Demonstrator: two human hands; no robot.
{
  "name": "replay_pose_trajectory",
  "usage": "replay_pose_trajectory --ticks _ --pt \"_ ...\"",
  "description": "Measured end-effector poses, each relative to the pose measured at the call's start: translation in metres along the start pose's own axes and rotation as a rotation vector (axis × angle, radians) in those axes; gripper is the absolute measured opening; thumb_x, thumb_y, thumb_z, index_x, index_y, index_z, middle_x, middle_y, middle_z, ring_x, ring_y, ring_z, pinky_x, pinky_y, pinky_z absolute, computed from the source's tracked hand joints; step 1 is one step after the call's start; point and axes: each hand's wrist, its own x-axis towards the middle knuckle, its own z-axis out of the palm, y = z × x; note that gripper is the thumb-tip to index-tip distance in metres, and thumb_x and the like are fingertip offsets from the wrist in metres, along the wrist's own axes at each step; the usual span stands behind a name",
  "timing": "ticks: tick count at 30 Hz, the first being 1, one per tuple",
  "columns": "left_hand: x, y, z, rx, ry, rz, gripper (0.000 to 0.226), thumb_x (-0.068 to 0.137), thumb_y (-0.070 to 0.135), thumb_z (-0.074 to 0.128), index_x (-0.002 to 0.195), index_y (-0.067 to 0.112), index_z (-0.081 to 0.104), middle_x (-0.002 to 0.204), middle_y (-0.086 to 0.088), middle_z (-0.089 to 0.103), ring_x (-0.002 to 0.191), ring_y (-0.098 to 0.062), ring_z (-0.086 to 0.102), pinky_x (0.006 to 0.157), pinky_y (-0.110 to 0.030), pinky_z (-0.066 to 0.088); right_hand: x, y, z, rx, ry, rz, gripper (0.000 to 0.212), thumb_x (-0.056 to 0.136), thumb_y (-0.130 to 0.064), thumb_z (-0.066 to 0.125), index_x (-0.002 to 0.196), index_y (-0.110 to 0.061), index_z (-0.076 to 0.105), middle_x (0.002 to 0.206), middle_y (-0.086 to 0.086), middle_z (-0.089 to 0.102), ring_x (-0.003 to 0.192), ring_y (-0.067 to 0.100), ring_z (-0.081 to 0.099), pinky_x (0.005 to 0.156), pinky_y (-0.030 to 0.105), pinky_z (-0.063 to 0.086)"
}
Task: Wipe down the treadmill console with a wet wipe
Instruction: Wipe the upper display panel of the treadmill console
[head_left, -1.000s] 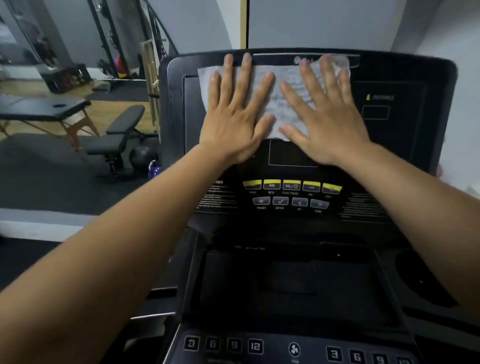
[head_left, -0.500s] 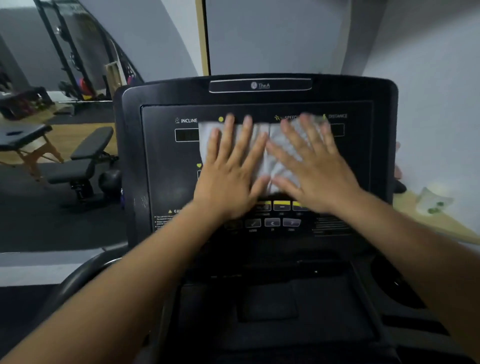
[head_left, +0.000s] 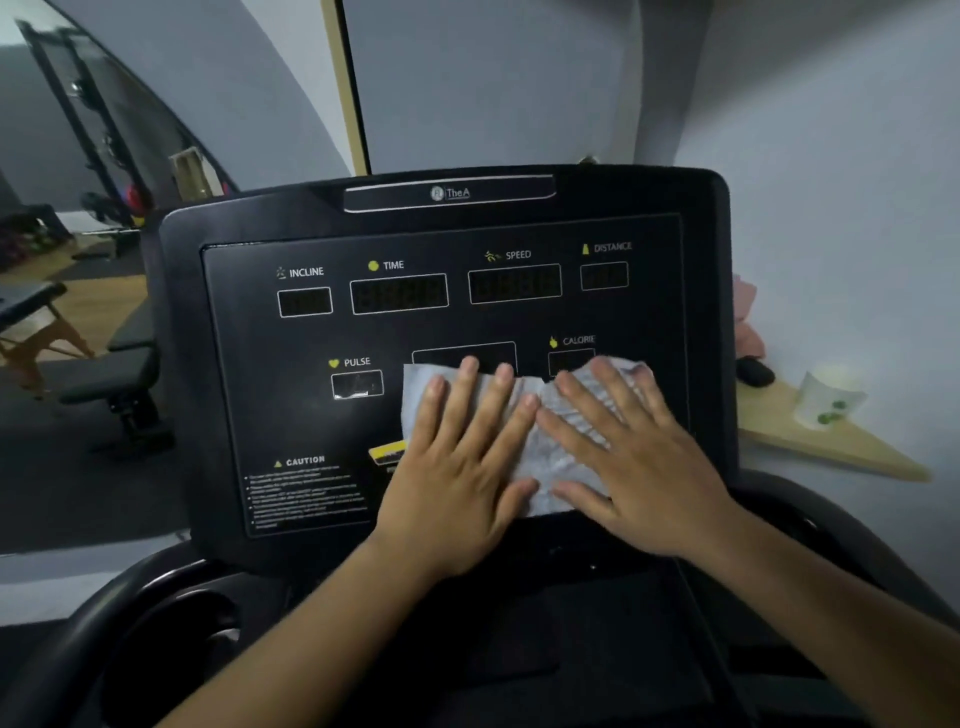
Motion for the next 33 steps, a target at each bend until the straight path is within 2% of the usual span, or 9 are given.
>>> replay_pose_trajectory --ticks 3,9,13,18,20,23,28,30,33 --pt "0.045 -0.015 -0.010 0.029 0.028 -0.011 0.075 0.100 0.055 0.031 0.157 0.008 0.017 0.165 -0.016 0.009 0.152 -0.040 0.002 0.122 -0.057 0.008 0.035 0.037 -0.016 -0.029 0.029 0.044 0.071 0.096 -0.066 0.024 0.156 -0.034 0.007 0.165 0.004 0.000 0.151 0.032 -0.006 0.120 0.055 -0.002" --pt "0.140 -0.029 -0.036 0.060 0.057 -0.190 0.070 0.102 0.052 0.012 0.159 0.012 0.001 0.166 -0.016 -0.005 0.151 -0.039 -0.009 0.122 -0.054 -0.003 0.098 0.087 -0.054 -0.012 0.083 0.255 0.066 0.097 -0.060 0.011 0.155 -0.034 -0.006 0.164 0.006 -0.012 0.150 0.033 -0.014 0.119 0.056 -0.004" --pt "0.102 0.000 -0.022 -0.021 0.066 -0.163 0.066 0.105 0.044 0.022 0.159 0.011 0.004 0.166 -0.016 -0.004 0.151 -0.039 -0.008 0.122 -0.054 -0.002 0.064 0.051 -0.038 0.038 0.093 0.283 0.064 0.101 -0.053 0.016 0.156 -0.029 -0.003 0.164 0.009 -0.015 0.149 0.034 -0.017 0.120 0.057 -0.002" --pt "0.031 0.048 0.005 -0.025 0.000 -0.053 0.070 0.101 0.050 0.033 0.158 0.014 0.015 0.166 -0.016 0.004 0.152 -0.039 0.000 0.121 -0.058 0.008 -0.028 0.019 0.003 0.076 0.031 0.225 0.072 0.097 -0.059 0.031 0.157 -0.026 0.008 0.165 0.010 -0.002 0.151 0.035 -0.005 0.119 0.059 0.008" --pt "0.041 0.044 0.007 -0.010 0.021 -0.030 0.072 0.100 0.052 0.035 0.158 0.014 0.017 0.165 -0.016 0.007 0.152 -0.040 0.001 0.122 -0.058 0.008 -0.027 0.031 0.005 0.075 0.047 0.199 0.072 0.096 -0.062 0.030 0.157 -0.027 0.011 0.165 0.009 0.002 0.151 0.034 -0.003 0.119 0.058 0.006" --pt "0.094 0.028 -0.004 0.009 0.077 -0.016 0.069 0.099 0.046 0.033 0.157 0.011 0.020 0.164 -0.017 0.011 0.151 -0.042 0.004 0.121 -0.058 0.009 0.009 0.065 -0.010 0.058 0.091 0.242 0.073 0.096 -0.062 0.029 0.157 -0.027 0.007 0.165 0.010 -0.003 0.150 0.035 -0.007 0.120 0.058 0.001" --pt "0.176 0.008 -0.025 0.016 0.133 -0.147 0.065 0.101 0.041 0.021 0.158 0.012 0.013 0.165 -0.016 0.008 0.151 -0.040 0.003 0.122 -0.055 0.003 0.073 0.106 -0.040 0.083 0.164 0.372 0.064 0.101 -0.049 0.021 0.156 -0.026 -0.001 0.165 0.010 -0.009 0.150 0.035 -0.012 0.120 0.057 0.002" --pt "0.178 0.013 -0.024 0.005 0.128 -0.181 0.064 0.101 0.040 0.021 0.159 0.012 0.011 0.166 -0.016 0.005 0.152 -0.040 0.000 0.122 -0.055 0.001 0.072 0.099 -0.037 0.118 0.191 0.389 0.061 0.102 -0.043 0.019 0.156 -0.023 -0.001 0.165 0.010 -0.008 0.150 0.035 -0.012 0.119 0.057 0.003" --pt "0.139 0.036 -0.012 -0.028 0.098 -0.125 0.065 0.101 0.038 0.026 0.158 0.010 0.012 0.165 -0.018 0.004 0.151 -0.041 -0.002 0.122 -0.057 0.002 0.032 0.068 -0.018 0.141 0.195 0.380 0.062 0.103 -0.039 0.026 0.157 -0.019 0.004 0.165 0.011 -0.004 0.150 0.036 -0.009 0.119 0.059 0.006"
